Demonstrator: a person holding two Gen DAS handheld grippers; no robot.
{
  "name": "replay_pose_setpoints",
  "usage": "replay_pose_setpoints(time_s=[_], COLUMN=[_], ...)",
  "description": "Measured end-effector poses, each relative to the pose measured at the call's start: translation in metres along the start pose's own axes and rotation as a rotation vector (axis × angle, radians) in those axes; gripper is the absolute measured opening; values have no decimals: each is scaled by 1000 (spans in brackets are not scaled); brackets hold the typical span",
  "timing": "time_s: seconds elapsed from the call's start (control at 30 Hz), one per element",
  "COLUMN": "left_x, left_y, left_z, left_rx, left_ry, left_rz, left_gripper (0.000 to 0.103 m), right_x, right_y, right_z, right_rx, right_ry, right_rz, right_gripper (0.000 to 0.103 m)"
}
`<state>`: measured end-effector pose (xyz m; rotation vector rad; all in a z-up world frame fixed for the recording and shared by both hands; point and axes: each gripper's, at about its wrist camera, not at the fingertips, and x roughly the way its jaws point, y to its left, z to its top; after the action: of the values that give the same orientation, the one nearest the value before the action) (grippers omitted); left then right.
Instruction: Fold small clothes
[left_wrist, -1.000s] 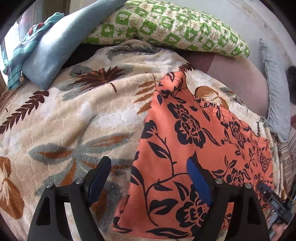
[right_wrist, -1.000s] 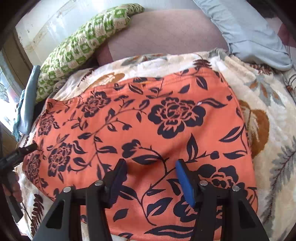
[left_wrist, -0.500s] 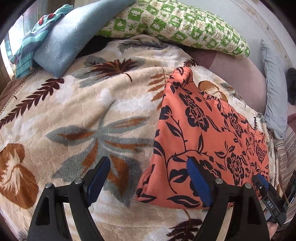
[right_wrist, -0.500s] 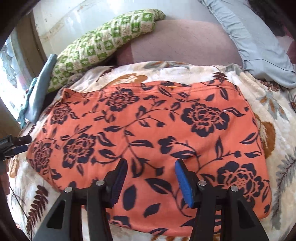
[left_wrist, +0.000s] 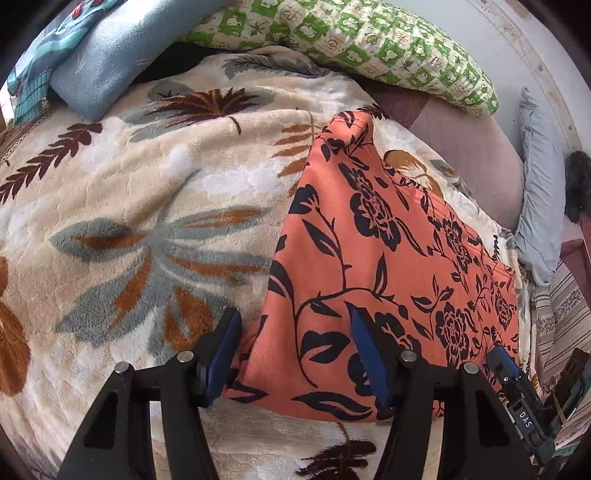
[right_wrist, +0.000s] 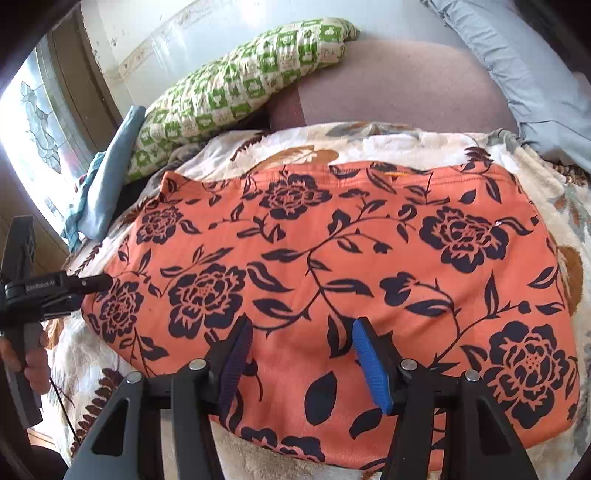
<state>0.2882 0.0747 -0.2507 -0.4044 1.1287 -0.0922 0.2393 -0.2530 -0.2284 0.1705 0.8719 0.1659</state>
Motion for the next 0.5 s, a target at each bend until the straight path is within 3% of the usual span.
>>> replay_pose_setpoints(time_s=[0.07,0.17,0.27,0.4,0.5], left_x=[6,6,5,0,-1], left_y=[-2,-6,1,5,1], left_z=[-4,-6,-4,-1,-1], left_rx=[-11,1,-47,-90,-87], left_ry=[6,-35,-64,-84,-101], left_rz=[-1,1,-25,-65,-103], left_gripper=[72,72,65,63,73], right_x=[2,21,22,7,14], right_y=[3,11,20,15,12], right_z=[1,-6,-10,-6,-6], right_rx=[-1,-37,-93,-37,-20], right_ry=[8,93,81,10,36], right_rz=[12,-8,-44,18,18], right_gripper=[60,61,60,60,61])
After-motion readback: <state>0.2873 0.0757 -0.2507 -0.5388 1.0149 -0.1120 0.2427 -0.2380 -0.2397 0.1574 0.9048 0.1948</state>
